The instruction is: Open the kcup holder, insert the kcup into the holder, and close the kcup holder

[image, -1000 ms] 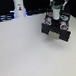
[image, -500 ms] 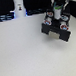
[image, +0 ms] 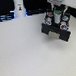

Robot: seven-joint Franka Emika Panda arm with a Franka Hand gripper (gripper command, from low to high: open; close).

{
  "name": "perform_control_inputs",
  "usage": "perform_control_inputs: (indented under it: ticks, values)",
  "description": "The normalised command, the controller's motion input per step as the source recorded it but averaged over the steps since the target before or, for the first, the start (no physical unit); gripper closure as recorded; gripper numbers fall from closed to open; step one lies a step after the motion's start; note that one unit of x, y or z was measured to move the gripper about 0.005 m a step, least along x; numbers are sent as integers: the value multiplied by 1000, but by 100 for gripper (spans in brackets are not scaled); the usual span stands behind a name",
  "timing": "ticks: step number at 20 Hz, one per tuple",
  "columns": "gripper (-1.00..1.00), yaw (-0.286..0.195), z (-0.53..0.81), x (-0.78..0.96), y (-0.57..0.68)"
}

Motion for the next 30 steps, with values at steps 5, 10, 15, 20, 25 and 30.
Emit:
perform_control_inputs:
  ticks: [5, 10, 15, 20, 25, 30]
  values:
    - [100, 42, -85, -309, -63]
    - [100, 0, 150, -253, -122]
    - [100, 0, -243, -78, -135]
    - [100, 0, -369, -2, -136]
    - [100, 0, -383, 0, -11]
    - [-100, 63, -200, 5, 34]
